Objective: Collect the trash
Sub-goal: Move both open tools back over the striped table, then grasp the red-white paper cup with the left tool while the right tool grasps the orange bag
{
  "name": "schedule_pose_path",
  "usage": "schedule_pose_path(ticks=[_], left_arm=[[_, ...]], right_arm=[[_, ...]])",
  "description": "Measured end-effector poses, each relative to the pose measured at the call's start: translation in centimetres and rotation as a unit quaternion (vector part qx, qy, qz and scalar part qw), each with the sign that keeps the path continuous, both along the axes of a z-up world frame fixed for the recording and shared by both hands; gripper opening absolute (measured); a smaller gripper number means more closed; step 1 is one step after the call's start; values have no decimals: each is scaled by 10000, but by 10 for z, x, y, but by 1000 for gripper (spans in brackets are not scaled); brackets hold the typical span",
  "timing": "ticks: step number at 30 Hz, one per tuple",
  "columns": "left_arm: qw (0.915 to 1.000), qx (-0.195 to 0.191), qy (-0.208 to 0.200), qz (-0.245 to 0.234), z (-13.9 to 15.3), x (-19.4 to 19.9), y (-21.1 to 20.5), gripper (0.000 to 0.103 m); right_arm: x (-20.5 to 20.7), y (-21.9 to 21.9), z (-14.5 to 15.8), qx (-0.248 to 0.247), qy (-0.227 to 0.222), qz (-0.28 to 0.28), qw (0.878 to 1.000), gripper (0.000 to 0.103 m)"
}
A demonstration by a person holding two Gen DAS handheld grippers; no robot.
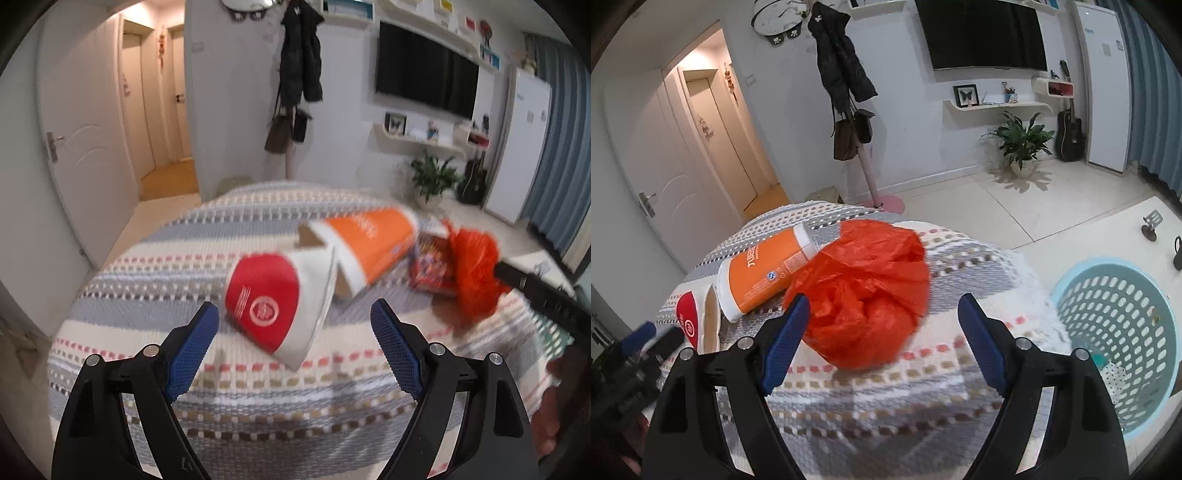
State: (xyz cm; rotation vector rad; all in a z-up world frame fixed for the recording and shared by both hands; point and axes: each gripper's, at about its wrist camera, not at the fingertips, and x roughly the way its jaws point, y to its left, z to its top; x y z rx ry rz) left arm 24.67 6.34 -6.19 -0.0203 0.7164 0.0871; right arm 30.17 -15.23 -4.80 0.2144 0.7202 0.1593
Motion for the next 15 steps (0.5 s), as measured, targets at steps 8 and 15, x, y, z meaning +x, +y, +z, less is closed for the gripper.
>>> schedule_pose_path(ticks=[8, 15], left_arm=[[9982, 299, 388, 334, -17, 1, 31, 78], [9962, 228, 500, 678, -20, -18, 81, 75]], right_arm=[[6, 21, -12, -347, -7, 92, 9994, 78], [-3, 33, -12, -624, -186, 236, 9976, 71]])
